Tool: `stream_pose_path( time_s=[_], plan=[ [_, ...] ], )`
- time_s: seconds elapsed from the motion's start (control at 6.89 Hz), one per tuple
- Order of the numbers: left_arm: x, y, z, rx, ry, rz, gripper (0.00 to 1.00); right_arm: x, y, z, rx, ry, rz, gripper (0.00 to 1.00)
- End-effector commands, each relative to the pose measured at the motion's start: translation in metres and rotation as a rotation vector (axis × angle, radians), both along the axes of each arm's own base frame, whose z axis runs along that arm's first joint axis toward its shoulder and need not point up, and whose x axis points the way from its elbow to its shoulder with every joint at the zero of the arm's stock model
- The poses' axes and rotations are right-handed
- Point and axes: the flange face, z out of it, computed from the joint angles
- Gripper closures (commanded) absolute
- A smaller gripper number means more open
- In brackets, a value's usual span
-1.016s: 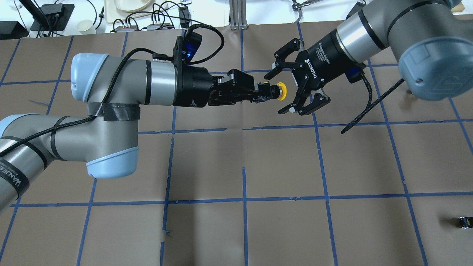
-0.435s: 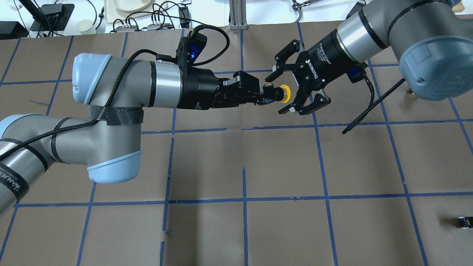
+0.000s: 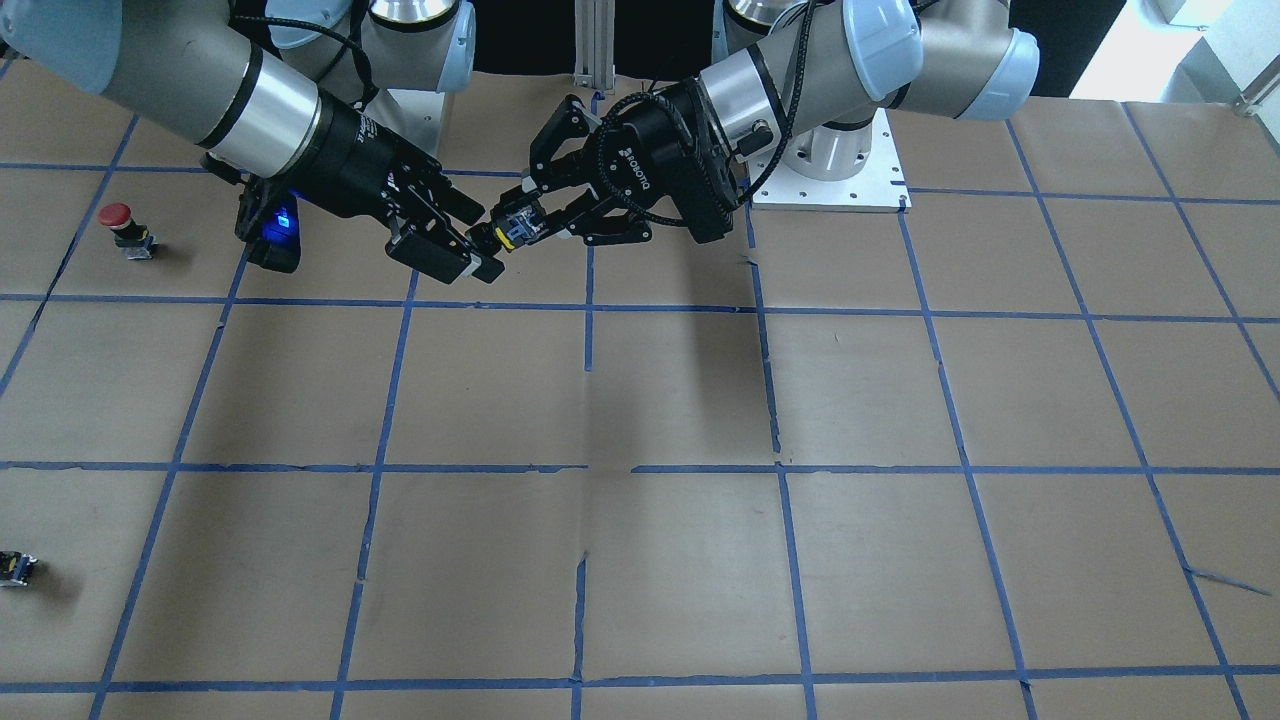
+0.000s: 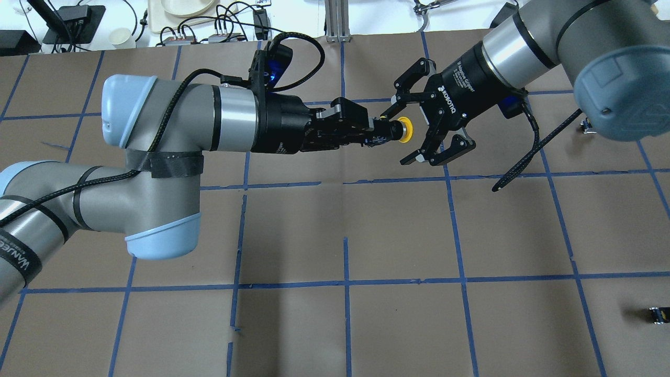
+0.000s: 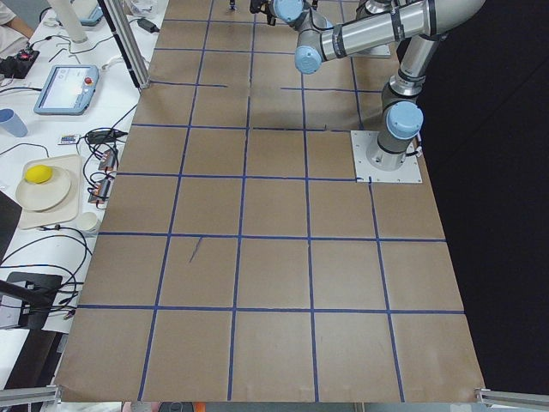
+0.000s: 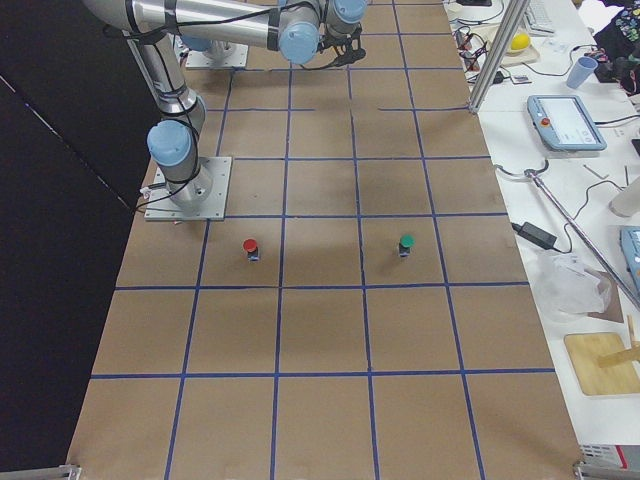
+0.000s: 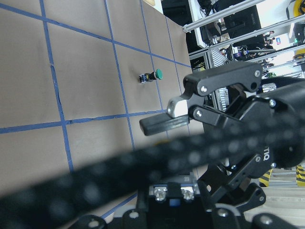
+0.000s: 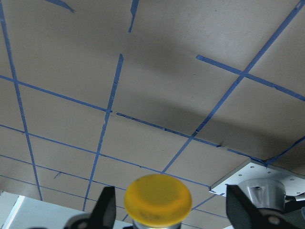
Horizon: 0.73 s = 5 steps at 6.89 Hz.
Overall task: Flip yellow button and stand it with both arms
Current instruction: 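Bring the right gripper onto the yellow button held by the left gripper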
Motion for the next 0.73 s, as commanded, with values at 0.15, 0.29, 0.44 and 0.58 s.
stream_pose_path(
  time_s=[0.15, 0.29, 0.44, 0.58],
  plan=[
    [0.0004, 0.0032, 0.0065, 0.006, 0.008, 0.012, 0.99, 0.0002, 0.0026, 0.0068, -0.007, -0.010, -0.004, 0.16],
    [0.0002, 0.0016, 0.0045, 0.004, 0.007, 0.013, 0.99, 0.0002, 0.0030, 0.0075, -0.009, -0.010, -0.004, 0.19],
    [0.0009, 0.0012, 0.0042, -0.002, 0.008, 0.015, 0.99, 0.0001, 0.0035, 0.0081, -0.010, -0.008, -0.004, 0.26],
    [0.0008, 0.0004, 0.0028, 0.001, 0.008, 0.015, 0.99, -0.0013, 0.0051, 0.0117, -0.018, -0.008, -0.007, 0.30]
  ],
)
